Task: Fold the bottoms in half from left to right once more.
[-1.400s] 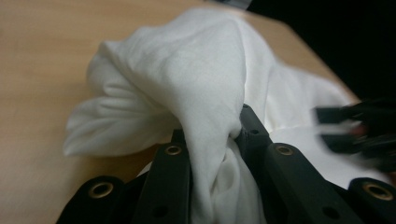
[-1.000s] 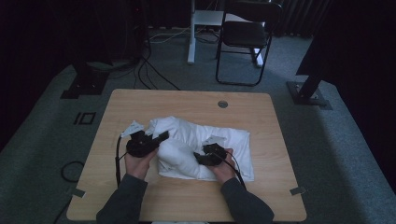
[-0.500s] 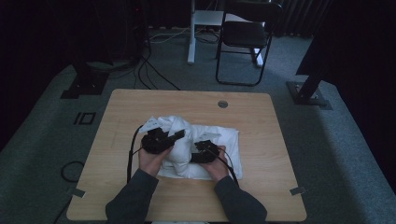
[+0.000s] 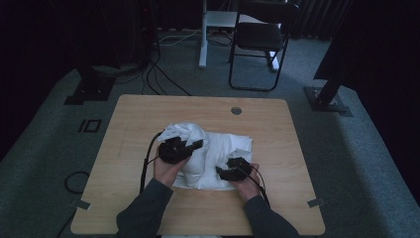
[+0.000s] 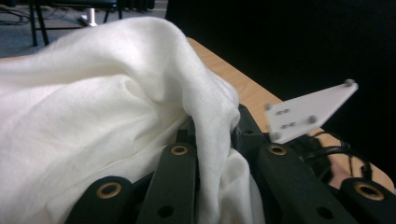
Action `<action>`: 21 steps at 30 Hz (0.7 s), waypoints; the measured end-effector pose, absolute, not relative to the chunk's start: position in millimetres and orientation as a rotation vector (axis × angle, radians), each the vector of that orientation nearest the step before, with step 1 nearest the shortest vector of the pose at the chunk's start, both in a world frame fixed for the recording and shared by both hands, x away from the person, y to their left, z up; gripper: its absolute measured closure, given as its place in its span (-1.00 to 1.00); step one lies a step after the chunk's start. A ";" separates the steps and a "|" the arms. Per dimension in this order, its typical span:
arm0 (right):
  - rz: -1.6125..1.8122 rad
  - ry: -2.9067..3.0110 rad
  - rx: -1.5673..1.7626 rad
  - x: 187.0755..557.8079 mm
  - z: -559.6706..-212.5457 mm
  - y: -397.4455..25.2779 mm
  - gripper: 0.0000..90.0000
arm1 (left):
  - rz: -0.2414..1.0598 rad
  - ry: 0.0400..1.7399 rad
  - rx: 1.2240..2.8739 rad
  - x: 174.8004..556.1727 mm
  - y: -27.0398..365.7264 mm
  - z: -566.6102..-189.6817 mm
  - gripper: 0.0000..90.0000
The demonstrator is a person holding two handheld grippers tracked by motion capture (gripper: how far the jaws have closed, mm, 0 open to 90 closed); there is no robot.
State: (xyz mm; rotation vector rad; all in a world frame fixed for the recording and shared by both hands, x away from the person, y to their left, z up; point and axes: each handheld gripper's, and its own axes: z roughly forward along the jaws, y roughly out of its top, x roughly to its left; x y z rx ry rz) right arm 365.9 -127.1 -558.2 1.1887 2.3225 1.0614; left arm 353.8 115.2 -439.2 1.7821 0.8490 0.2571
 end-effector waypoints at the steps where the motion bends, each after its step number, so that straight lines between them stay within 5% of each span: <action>1: 1.061 2.323 1.189 365.9 -558.2 -127.1 -0.22 | 0.257 0.849 1.782 353.8 115.2 -439.2 0.83; 9: 1.156 2.402 1.031 372.3 -560.9 -88.3 -0.19 | 0.242 0.833 1.851 360.2 90.1 -451.6 0.83; 14: 1.345 2.387 1.036 361.9 -546.7 -138.8 -0.29 | 0.201 0.820 1.897 364.4 80.3 -474.0 0.82; 21: 1.176 2.230 1.249 365.3 -544.2 -202.2 -0.17 | 0.137 0.817 2.016 365.7 48.7 -514.8 0.81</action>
